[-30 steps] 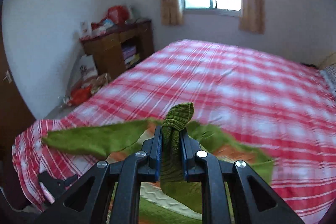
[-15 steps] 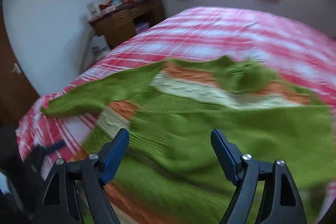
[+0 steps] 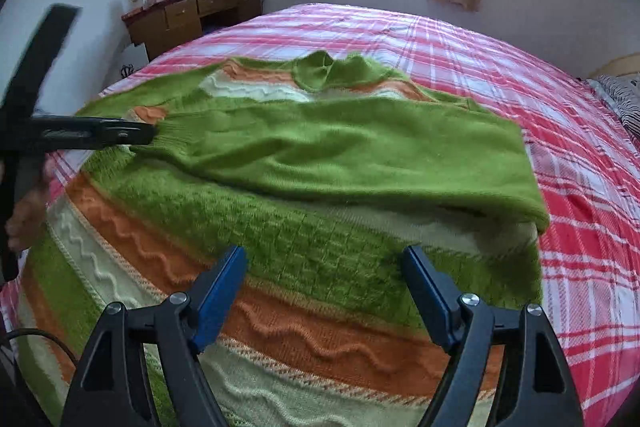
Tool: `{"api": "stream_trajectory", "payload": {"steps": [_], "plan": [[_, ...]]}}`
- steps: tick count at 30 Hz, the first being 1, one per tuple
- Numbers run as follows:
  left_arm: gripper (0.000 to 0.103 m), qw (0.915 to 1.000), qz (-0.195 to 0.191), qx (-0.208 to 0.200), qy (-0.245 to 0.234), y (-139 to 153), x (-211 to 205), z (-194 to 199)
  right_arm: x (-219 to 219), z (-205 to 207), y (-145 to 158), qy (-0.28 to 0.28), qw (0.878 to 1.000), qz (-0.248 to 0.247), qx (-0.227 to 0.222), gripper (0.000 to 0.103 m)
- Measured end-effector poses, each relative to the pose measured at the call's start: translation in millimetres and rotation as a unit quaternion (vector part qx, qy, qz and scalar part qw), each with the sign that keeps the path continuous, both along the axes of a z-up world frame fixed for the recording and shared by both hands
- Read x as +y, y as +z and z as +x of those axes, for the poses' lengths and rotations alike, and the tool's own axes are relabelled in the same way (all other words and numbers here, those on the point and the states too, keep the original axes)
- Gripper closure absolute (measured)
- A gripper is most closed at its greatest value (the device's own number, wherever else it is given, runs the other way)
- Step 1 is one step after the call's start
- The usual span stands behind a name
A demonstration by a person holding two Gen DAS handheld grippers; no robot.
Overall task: Fold small clothes
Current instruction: 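Open the right tool to release the sleeve while the left tool presses the folded sleeve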
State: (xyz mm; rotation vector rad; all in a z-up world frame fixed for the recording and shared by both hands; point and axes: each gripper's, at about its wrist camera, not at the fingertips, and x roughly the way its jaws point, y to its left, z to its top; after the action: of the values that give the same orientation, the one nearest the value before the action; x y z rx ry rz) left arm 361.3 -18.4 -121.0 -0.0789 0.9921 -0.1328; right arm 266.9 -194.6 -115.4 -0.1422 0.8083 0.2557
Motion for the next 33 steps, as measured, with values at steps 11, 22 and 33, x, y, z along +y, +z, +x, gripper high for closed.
{"api": "stream_trajectory", "payload": {"steps": [11, 22, 33], "plan": [[0.095, 0.9974, 0.012, -0.071, -0.009, 12, -14, -18, -4, 3, -8, -0.017, 1.000, -0.003, 0.019, 0.019], [0.095, 0.9966, 0.014, -0.081, 0.012, 15, 8, -14, -4, 4, -9, -0.025, 0.999, -0.008, 0.018, 0.017], [0.043, 0.9971, 0.008, -0.061, 0.044, -6, 15, -14, -5, 5, -9, -0.026, 0.999, -0.008, 0.018, 0.016]]}}
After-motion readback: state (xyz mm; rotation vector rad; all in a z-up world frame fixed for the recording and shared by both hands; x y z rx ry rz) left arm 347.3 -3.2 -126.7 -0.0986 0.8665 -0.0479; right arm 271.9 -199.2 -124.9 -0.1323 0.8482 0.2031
